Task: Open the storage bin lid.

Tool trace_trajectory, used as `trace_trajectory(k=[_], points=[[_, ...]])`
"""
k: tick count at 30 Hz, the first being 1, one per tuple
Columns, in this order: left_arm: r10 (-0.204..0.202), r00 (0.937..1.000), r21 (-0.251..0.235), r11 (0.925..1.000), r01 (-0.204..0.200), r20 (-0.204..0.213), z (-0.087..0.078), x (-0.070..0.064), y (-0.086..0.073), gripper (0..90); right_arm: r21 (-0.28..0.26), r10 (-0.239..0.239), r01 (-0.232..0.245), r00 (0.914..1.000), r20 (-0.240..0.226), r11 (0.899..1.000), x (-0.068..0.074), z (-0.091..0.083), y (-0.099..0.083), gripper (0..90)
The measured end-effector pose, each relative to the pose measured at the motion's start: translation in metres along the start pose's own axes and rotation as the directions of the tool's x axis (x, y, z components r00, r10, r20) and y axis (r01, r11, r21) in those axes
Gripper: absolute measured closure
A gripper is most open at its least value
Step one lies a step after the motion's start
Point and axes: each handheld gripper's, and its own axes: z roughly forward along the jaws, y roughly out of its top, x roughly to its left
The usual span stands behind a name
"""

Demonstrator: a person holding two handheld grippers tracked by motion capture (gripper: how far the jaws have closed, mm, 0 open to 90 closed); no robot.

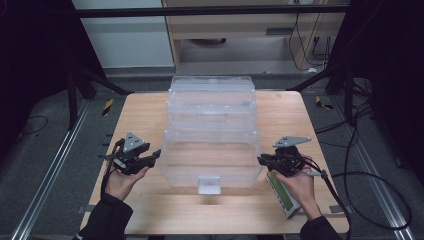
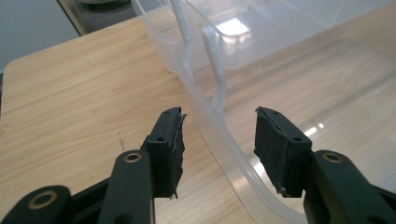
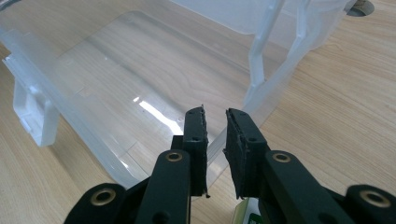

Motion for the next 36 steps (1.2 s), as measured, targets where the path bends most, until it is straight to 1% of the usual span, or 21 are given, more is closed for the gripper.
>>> trace_trajectory(k=[2,3,5,7,8,9,10,12,13,15,18,22,26,28,30,32,34,36], points=[[0.0,1.0,0.012,0.9999,0.0,0.008,0.002,-0.002,-0.003,52.7,0.0,-0.004,0.004,1.0,0.003,1.0,0.0,0.0,0.0,78.3],[-0.004,0.9998,0.024,0.9997,0.003,0.019,0.005,-0.003,-0.005,53.6,0.001,-0.005,0.005,1.0,0.003,1.0,0.0,0.0,0.0,78.0],[-0.003,0.9995,0.047,0.9989,0.001,0.031,0.009,-0.005,-0.009,56.2,0.004,0.003,-0.003,1.0,0.008,1.0,0.0,0.001,0.0,76.7],[0.0,0.9994,0.067,0.9978,-0.002,0.034,0.013,-0.005,-0.012,58.0,0.002,0.005,-0.005,0.9999,0.011,1.0,0.0,0.002,0.0,76.0],[-0.007,0.9992,0.066,0.9978,0.004,0.04,0.014,-0.005,-0.013,59.7,0.003,0.002,-0.002,0.9999,0.012,1.0,0.0,0.002,0.0,76.0],[-0.017,0.9981,0.066,0.9977,0.013,0.059,0.015,-0.004,-0.014,60.3,0.004,0.002,-0.002,0.9999,0.012,1.0,0.0,0.002,0.0,76.0],[-0.024,0.9975,0.067,0.9976,0.02,0.067,0.016,-0.004,-0.015,62.3,0.004,0.0,0.0,1.0,0.01,1.0,0.0,0.002,0.001,76.0],[-0.021,0.9971,0.065,0.9978,0.017,0.073,0.016,-0.006,-0.015,65.1,0.006,-0.003,0.003,1.0,0.009,1.0,0.0,0.002,0.001,76.0],[-0.017,0.9973,0.063,0.9979,0.013,0.072,0.016,-0.006,-0.015,67.3,0.008,-0.002,0.002,1.0,0.008,1.0,0.0,0.002,0.001,76.0],[-0.013,0.998,0.067,0.9977,0.008,0.062,0.016,-0.008,-0.015,67.3,0.009,-0.002,0.002,1.0,0.004,1.0,-0.001,0.002,0.001,76.0],[-0.018,0.9982,0.063,0.9979,0.015,0.057,0.016,-0.01,-0.015,67.6,0.011,-0.007,0.007,1.0,0.004,1.0,-0.001,0.002,0.002,76.1],[-0.009,0.9988,0.06,0.9982,0.007,0.048,0.016,-0.013,-0.015,67.6,0.014,-0.022,0.021,0.9994,0.027,1.0,0.0,0.003,0.002,76.4],[0.005,0.9987,0.055,0.9984,-0.008,0.05,0.016,-0.012,-0.016,66.7,0.015,-0.024,0.024,0.9992,0.033,1.0,0.001,0.003,0.003,76.4],[0.011,0.9989,0.059,0.9982,-0.014,0.046,0.015,-0.011,-0.015,64.5,0.015,-0.024,0.024,0.9992,0.032,1.0,0.001,0.003,0.003,76.4],[0.015,0.9992,0.053,0.9984,-0.017,0.038,0.012,-0.009,-0.014,60.3,0.016,-0.015,0.014,0.9995,0.026,1.0,0.0,0.001,0.003,77.2],[0.008,0.9994,0.03,0.9995,-0.009,0.034,0.006,-0.007,-0.012,58.2,0.005,-0.018,0.017,0.9995,0.026,1.0,0.0,-0.001,0.004,75.6],[0.004,0.9995,0.014,0.9999,-0.004,0.03,0.001,-0.004,-0.01,55.6,-0.012,-0.002,0.002,0.9998,0.018,1.0,0.0,-0.005,0.006,73.7],[-0.008,0.9997,-0.007,0.9999,0.008,0.022,-0.005,0.0,-0.009,52.7,-0.025,-0.002,0.003,0.9998,0.02,1.0,0.001,-0.01,0.008,71.7]])
